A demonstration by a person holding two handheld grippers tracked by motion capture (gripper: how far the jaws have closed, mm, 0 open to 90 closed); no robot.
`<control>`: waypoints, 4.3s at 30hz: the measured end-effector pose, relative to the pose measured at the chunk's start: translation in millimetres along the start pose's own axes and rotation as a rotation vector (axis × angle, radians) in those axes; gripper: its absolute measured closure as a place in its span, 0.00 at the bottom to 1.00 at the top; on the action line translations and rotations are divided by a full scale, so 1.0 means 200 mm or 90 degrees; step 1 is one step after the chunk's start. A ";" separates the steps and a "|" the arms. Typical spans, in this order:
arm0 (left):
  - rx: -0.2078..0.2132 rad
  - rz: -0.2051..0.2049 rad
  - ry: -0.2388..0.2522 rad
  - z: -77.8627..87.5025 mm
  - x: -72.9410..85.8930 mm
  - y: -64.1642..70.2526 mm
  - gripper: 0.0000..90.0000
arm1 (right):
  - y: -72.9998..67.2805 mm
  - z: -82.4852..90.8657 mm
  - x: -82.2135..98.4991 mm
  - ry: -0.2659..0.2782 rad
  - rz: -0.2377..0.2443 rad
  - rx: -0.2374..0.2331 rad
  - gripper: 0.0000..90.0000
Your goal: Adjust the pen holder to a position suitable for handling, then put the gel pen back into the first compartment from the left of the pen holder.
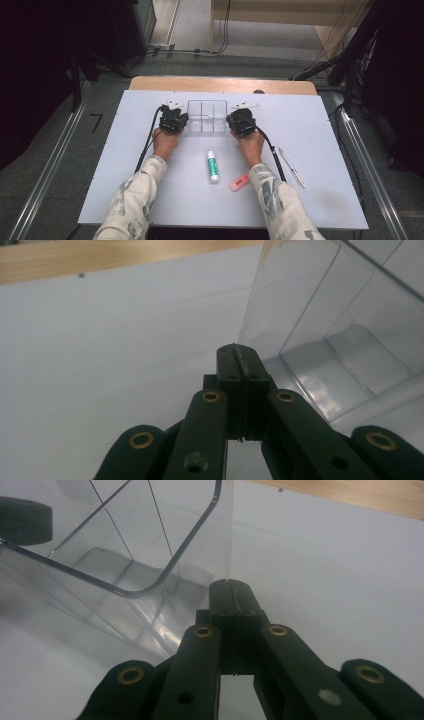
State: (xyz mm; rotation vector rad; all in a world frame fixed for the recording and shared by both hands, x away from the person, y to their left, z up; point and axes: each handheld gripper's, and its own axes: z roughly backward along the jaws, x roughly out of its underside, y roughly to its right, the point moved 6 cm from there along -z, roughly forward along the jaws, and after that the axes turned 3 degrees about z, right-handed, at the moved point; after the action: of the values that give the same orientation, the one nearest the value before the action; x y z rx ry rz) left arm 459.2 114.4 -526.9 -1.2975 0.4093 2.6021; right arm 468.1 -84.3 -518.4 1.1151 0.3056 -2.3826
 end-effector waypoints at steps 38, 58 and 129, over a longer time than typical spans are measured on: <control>0.012 -0.049 -0.046 0.04 0.04 0.48 0.91 | 0.47 0.42 0.26 0.027 -0.027 0.063 0.93; -0.070 0.019 0.041 0.65 0.31 -0.04 0.36 | 0.57 0.76 0.56 -0.003 -0.047 0.068 0.44; -0.116 0.072 0.057 0.75 0.46 -0.15 0.19 | 0.60 0.87 0.74 -0.025 -0.063 0.068 0.37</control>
State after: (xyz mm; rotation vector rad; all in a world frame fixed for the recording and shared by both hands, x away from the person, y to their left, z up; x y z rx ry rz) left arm 302.7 198.0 -519.0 -1.4945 0.2730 2.7359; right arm 334.5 -304.9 -520.2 1.1230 0.2265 -2.5316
